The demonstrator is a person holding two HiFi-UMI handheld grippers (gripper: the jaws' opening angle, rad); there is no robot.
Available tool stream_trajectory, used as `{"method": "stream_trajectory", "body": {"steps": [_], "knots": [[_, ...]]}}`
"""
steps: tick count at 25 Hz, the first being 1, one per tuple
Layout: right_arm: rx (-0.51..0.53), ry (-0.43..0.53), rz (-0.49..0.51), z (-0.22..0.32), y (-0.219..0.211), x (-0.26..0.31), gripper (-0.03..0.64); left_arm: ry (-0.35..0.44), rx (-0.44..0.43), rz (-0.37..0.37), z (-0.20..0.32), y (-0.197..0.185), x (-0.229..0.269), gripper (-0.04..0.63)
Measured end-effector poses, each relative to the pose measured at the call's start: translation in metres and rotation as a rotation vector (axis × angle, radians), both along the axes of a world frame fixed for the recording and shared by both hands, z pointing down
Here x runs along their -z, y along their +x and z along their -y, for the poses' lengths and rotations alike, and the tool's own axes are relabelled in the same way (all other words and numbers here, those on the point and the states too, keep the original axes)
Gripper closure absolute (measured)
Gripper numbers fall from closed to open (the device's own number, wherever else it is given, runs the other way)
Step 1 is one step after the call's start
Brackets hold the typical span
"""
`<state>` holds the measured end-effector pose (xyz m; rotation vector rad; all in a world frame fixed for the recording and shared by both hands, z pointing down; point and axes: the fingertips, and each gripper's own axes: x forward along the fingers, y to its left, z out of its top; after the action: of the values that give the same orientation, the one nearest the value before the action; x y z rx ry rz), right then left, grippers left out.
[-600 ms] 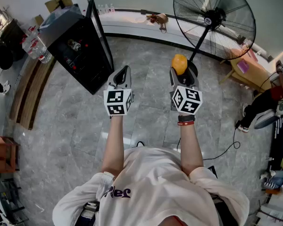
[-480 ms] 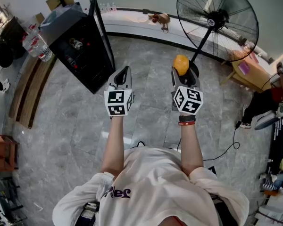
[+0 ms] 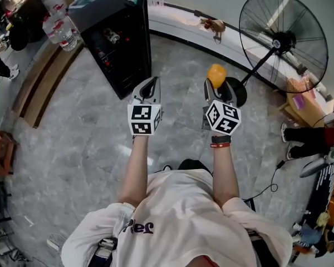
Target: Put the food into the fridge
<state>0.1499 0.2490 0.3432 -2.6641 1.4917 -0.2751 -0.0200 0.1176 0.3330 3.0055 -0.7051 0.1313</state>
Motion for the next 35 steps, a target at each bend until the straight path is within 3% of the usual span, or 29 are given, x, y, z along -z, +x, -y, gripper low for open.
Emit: {"method": "stream_trajectory", "body": {"steps": [6,10,19,35], "knots": [[0.150,-0.008,0.002,0.066,-0.040,-0.002,0.327,-0.016,0.097,-0.011,0.027,-0.040,-0.002,0.578],[0.236,-0.026,-0.003,0.129,-0.056,-0.010,0.327,-0.045,0.168,-0.032,0.071,-0.053,-0.009,0.578],[0.459,-0.009,-0.005,0.239,-0.052,-0.001,0.327,-0.032,0.339,-0.031,0.148,-0.038,-0.001,0.578],[0.615,0.017,0.077,0.335,0.014,-0.007,0.327,-0.016,0.511,0.007,0.214,0.019,-0.003,0.578]]}}
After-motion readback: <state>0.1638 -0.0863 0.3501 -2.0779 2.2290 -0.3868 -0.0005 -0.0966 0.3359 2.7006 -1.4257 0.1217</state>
